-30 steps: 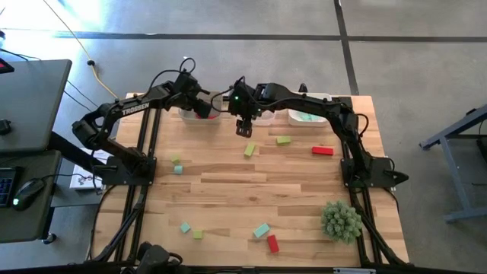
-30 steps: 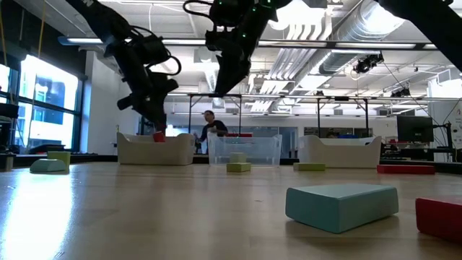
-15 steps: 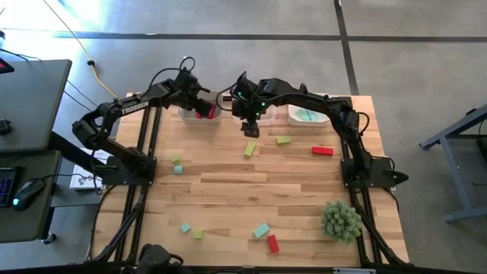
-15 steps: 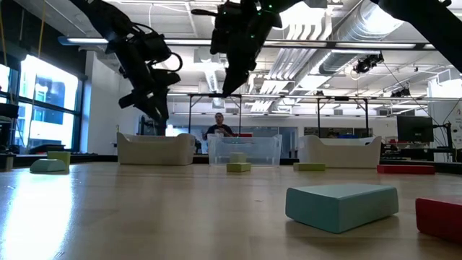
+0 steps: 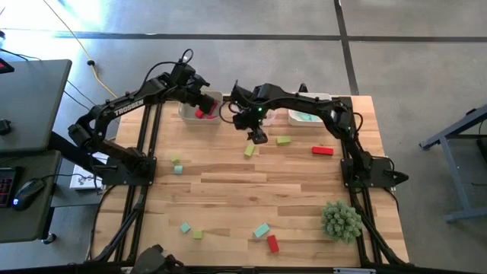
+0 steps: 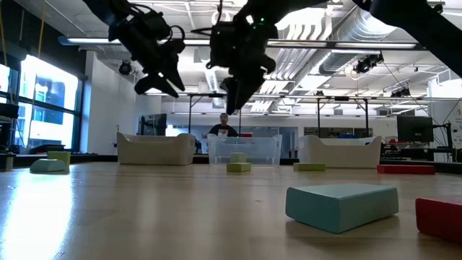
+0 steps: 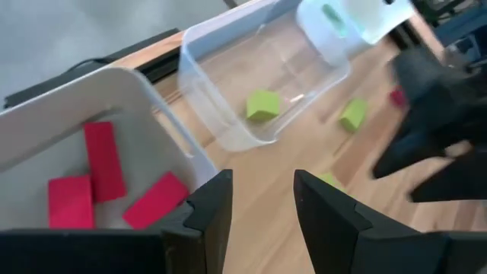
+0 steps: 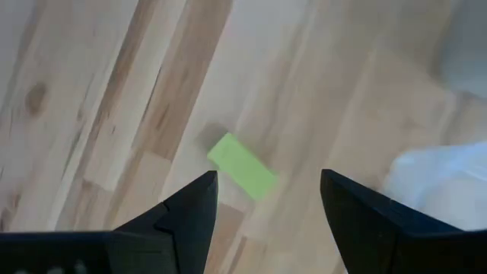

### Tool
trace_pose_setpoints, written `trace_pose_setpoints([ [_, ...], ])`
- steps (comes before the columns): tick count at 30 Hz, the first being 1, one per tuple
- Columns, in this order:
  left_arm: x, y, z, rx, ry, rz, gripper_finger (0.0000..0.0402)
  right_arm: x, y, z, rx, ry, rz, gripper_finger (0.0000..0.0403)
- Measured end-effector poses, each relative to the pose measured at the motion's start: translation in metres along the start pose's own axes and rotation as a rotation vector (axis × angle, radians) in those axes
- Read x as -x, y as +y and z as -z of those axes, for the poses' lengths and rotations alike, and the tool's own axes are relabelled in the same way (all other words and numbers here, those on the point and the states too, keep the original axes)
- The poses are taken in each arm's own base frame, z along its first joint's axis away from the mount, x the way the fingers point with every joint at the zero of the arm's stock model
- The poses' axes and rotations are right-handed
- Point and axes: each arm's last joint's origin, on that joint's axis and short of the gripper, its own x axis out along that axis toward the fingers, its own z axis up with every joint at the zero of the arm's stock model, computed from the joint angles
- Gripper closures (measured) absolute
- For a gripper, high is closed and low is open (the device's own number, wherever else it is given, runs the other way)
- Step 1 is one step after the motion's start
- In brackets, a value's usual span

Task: Sort & place blocks by color
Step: Put the green block into the transparent bin

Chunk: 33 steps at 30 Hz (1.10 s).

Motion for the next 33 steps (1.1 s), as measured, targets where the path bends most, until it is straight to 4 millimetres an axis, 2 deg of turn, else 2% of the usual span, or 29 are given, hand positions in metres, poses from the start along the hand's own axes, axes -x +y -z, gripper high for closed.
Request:
trace_pose_setpoints([
  [6,0.016,-0.007,0.001,-0.017,-0.03,0.012,0.0271,-0.022,0.006,-0.002,0.077,0.108,-0.002,0.0183],
  [20,0.025,-0.009,0.001,-0.057,-0.059,0.008,0.0271,-0.038,0.019,-0.018,0.223,0.131,0.033,0.0183],
  [26,0.025,-0.009,0.001,-0.057,-0.058,0.008,0.0271,-0.072,0.021,-0.014,0.258,0.312,0.071,0.0183],
  [33,0.025,-0.009,0.002,-0.068,-0.056,0.007,0.0271,-0.095,0.023,-0.014,0.255,0.348,0.059,0.0183],
])
